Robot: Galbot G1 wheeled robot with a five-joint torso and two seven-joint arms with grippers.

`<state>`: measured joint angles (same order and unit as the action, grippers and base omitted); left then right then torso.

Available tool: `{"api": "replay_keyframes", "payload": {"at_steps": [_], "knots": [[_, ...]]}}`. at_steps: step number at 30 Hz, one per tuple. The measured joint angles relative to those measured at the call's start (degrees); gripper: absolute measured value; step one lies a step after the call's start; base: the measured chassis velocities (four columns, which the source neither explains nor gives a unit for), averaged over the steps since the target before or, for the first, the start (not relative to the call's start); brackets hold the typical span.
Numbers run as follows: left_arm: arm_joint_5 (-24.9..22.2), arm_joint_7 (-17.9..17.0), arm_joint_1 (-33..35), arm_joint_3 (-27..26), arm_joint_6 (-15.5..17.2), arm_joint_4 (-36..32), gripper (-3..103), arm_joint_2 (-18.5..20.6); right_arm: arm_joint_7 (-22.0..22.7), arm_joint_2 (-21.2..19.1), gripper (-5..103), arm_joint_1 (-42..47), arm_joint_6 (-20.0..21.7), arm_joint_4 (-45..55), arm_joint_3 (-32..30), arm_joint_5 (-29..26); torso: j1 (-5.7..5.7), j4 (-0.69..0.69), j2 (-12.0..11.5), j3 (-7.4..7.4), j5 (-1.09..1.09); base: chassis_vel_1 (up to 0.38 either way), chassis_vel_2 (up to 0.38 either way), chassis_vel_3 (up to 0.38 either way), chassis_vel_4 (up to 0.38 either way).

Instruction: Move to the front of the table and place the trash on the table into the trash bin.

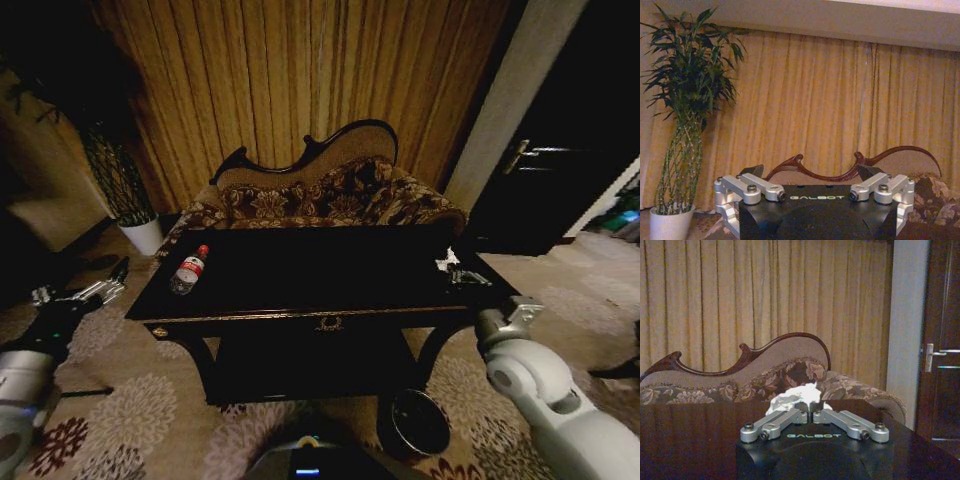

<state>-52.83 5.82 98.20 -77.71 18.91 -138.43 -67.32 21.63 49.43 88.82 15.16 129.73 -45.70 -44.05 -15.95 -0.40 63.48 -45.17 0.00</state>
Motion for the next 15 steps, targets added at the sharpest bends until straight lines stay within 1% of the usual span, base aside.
{"api": "replay_keyframes", "payload": {"at_steps": [5, 15], "knots": [[0.0, 0.0, 0.0, 0.0, 0.0, -0.2, 100, 0.1, 0.0, 0.3, 1, 0.3, 0.0, 0.0, 0.0, 0.0, 0.0, -0.01, 0.0, 0.0, 0.0, 0.083, -0.081, -0.079, 0.097], [0.3, 0.0, 0.1, 0.2, 0.1, -0.7, 100, -0.4, 0.0, 0.5, 1, 0.4, -0.6, -0.8, -0.1, 0.1, 0.01, 0.0, 0.0, 0.01, 0.0, 0.122, -0.116, -0.11, 0.117]]}}
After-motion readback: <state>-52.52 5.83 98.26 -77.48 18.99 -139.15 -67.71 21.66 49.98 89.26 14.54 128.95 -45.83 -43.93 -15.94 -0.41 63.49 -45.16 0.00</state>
